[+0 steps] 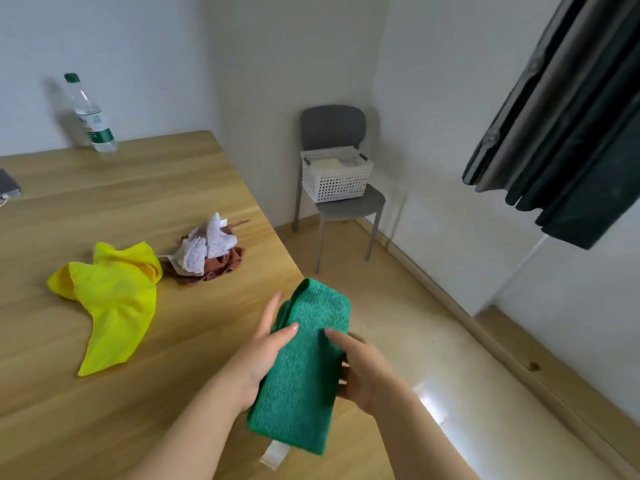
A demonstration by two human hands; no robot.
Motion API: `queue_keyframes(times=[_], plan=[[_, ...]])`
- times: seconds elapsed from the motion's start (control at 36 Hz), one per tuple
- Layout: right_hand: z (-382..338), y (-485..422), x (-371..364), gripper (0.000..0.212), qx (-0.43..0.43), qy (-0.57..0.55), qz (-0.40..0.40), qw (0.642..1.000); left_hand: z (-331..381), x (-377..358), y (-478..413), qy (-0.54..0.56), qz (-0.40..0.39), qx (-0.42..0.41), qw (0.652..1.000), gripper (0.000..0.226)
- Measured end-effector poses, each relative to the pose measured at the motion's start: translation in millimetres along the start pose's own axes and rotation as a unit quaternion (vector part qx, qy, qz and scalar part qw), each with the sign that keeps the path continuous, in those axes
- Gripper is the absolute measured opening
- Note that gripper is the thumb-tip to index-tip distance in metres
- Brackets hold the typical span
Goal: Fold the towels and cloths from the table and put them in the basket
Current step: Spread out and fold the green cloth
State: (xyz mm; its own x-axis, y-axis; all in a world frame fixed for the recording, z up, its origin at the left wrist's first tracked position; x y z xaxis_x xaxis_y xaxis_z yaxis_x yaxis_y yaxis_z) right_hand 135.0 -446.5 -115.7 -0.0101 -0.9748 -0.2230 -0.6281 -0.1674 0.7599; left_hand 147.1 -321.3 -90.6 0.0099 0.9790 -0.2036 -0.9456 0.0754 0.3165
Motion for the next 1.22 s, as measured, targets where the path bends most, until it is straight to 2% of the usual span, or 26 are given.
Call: queue_keyframes(times=[0.22, 0.39, 0.53, 0.64, 0.75, 0.86, 1.0, 1.11, 1.22], plan=[[-56.3, 35.4, 68.4, 0.006, 0.099, -0.04, 0.09, 0.99, 50.3, -79.1, -26.9, -0.139, -0.024, -0.088, 0.986, 0.047], [-89.1, 31.3, 139.3, 0.015, 0.105, -0.034, 0.105, 0.988, 49.4, -153.9, -73.7, -0.196, -0.089, -0.088, 0.973, 0.033], [-137.9, 20.7, 221.4, 0.014, 0.126, -0.008, 0.108, 0.986, 49.4, -246.1, -127.0, -0.156, -0.106, -0.101, 0.977, 0.041], [-183.3, 10.0, 281.7, 0.012, 0.119, 0.021, 0.097, 0.988, 38.8, -291.2, -176.2, -0.121, -0.005, -0.059, 0.991, 0.027], [-222.6, -11.5, 320.6, 0.018, 0.085, 0.037, 0.069, 0.993, 35.0, -321.6, -220.2, -0.022, 0.061, 0.003, 0.998, 0.026], [-248.0, -39.4, 324.1, 0.021, 0.038, 0.064, 0.001, 0.997, 49.7, -324.7, -249.8, 0.075, 0.119, 0.017, 0.99, 0.036], [-295.2, -77.3, 314.9, 0.029, 0.079, 0.073, -0.012, 0.994, 67.3, -305.3, -288.5, 0.091, 0.157, 0.024, 0.983, 0.028], [-335.2, -112.1, 306.6, 0.026, 0.084, 0.075, -0.024, 0.993, 76.3, -301.6, -330.0, 0.133, 0.148, 0.041, 0.979, 0.026], [-384.2, -158.9, 300.6, 0.02, 0.085, 0.061, -0.034, 0.994, 83.9, -299.4, -388.5, 0.12, 0.112, 0.08, 0.983, 0.032]])
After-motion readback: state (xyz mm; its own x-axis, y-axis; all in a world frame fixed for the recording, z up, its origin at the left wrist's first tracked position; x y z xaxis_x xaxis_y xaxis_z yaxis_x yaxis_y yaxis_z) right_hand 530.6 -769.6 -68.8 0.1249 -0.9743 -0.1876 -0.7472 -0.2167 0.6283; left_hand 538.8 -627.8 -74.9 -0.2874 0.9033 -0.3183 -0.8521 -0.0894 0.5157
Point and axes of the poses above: each hand's wrist, its own y-axis away from the middle knuckle, its own x-axis out of the back of the hand, z = x × y, the point moved 10 cm from there along -y, towards the middle knuckle, and after that the axes turned 8 degrees about -x, right-handed, at the moved point
